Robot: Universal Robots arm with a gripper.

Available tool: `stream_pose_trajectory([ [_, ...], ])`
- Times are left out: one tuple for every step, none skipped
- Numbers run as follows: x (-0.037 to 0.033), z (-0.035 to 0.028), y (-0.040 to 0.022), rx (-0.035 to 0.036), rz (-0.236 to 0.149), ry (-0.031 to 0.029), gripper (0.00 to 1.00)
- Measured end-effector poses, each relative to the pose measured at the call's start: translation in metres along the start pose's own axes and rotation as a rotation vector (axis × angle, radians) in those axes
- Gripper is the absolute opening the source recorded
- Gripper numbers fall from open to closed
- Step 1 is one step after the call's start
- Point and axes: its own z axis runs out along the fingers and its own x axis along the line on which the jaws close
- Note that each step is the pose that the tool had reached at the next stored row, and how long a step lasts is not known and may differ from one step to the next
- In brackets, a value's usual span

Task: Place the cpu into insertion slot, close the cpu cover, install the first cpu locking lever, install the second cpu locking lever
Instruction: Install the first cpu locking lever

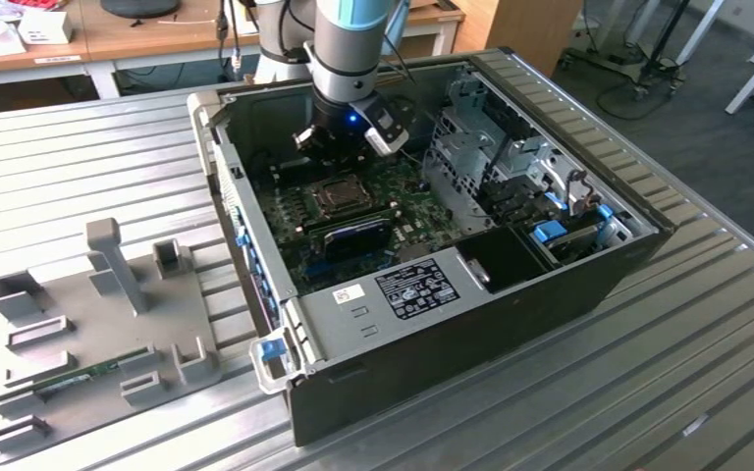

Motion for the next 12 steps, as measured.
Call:
stream_pose_trajectory([
  [0.0, 0.0001, 0.0, 0.0, 0.0, 0.0, 0.1],
  [0.0, 0.0003, -0.0001, -0.0001, 0.0, 0.0, 0.1],
  [0.0, 0.0006, -0.0001, -0.0002, 0.0, -0.0001, 0.1],
  [0.0, 0.0009, -0.0002, 0.0, 0.0, 0.0, 0.1],
  [0.0001, 0.0012, -0.0003, 0.0, 0.0, 0.0, 0.1],
  [0.0001, 0.0016, -0.0004, 0.0, 0.0, 0.0, 0.1],
  [0.0001, 0.0016, -0.0005, 0.0002, 0.0, 0.0001, 0.1],
  [0.0001, 0.0016, -0.0005, 0.0004, 0.0, 0.0002, 0.1],
  [0.0001, 0.0017, -0.0005, 0.0004, 0.0, 0.0002, 0.1],
  [0.0001, 0.0018, -0.0005, 0.0001, 0.0, 0.0001, 0.1],
  [0.0002, 0.0019, -0.0006, -0.0001, 0.0, -0.0001, 0.1],
  [0.0001, 0.002, -0.0008, -0.0002, 0.0, -0.0001, 0.1],
])
